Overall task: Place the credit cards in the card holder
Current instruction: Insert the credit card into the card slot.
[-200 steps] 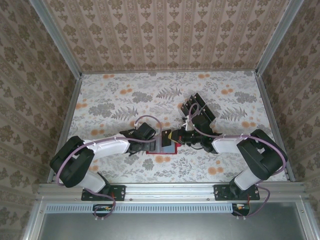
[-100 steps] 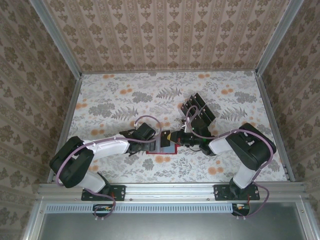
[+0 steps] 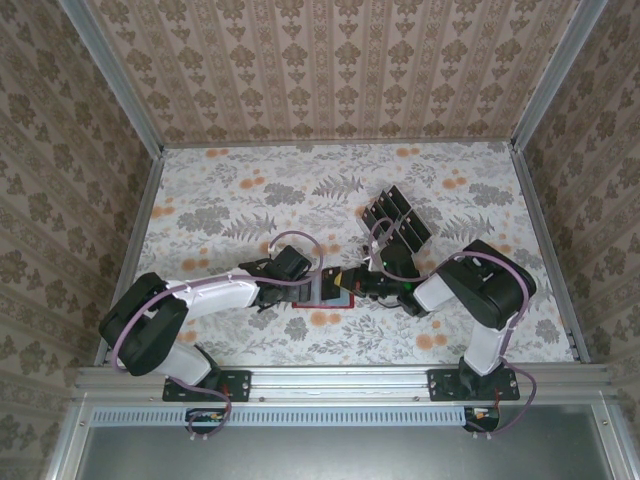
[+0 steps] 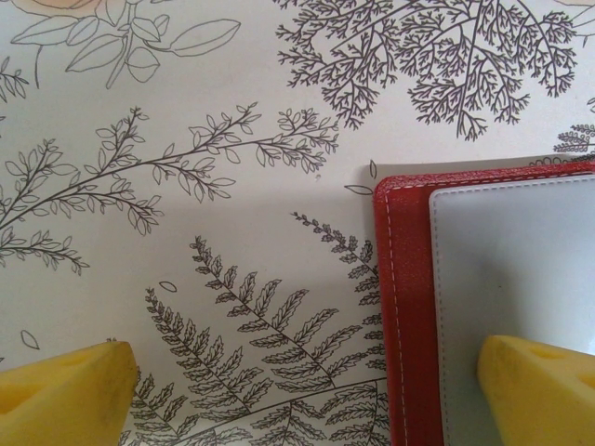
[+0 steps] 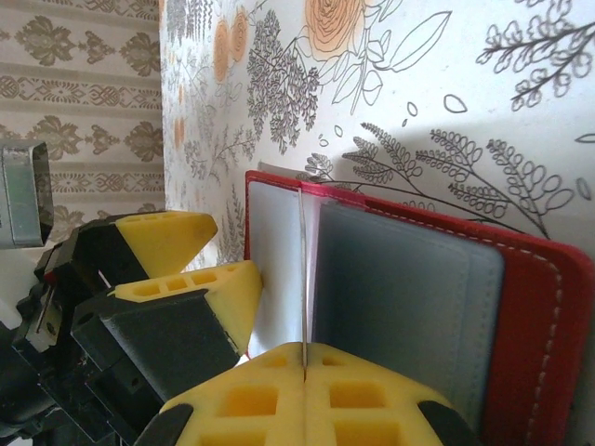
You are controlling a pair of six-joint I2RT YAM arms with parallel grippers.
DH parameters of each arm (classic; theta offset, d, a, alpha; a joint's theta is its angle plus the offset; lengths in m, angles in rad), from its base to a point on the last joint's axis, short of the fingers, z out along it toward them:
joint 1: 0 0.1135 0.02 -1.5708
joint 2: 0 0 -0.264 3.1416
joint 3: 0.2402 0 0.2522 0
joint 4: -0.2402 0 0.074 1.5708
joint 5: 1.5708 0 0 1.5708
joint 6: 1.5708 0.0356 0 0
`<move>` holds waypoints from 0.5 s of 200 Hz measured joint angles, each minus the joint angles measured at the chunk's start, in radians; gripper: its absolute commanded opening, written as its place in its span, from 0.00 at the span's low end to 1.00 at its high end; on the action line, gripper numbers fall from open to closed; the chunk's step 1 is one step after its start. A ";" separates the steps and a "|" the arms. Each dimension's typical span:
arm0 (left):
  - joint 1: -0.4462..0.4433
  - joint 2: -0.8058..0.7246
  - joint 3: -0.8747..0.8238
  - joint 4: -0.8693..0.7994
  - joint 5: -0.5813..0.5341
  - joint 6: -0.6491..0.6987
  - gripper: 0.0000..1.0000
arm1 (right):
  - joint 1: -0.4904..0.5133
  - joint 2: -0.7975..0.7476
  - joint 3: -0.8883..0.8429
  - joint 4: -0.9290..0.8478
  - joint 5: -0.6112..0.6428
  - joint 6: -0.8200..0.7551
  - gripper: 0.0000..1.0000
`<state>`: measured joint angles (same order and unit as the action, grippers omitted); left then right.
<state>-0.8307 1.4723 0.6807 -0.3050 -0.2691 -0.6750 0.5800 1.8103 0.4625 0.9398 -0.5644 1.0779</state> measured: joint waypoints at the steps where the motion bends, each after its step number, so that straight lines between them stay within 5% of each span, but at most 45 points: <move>1: 0.000 0.000 0.000 0.000 0.000 0.000 0.96 | 0.000 0.001 0.000 0.001 0.000 0.000 0.00; 100: 0.000 0.000 0.000 0.000 0.000 -0.003 0.96 | 0.014 0.021 -0.010 0.054 0.000 0.026 0.00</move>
<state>-0.8307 1.4723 0.6807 -0.3050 -0.2691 -0.6785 0.5938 1.8309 0.4522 0.9936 -0.5648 1.1038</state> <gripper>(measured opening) 0.959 0.068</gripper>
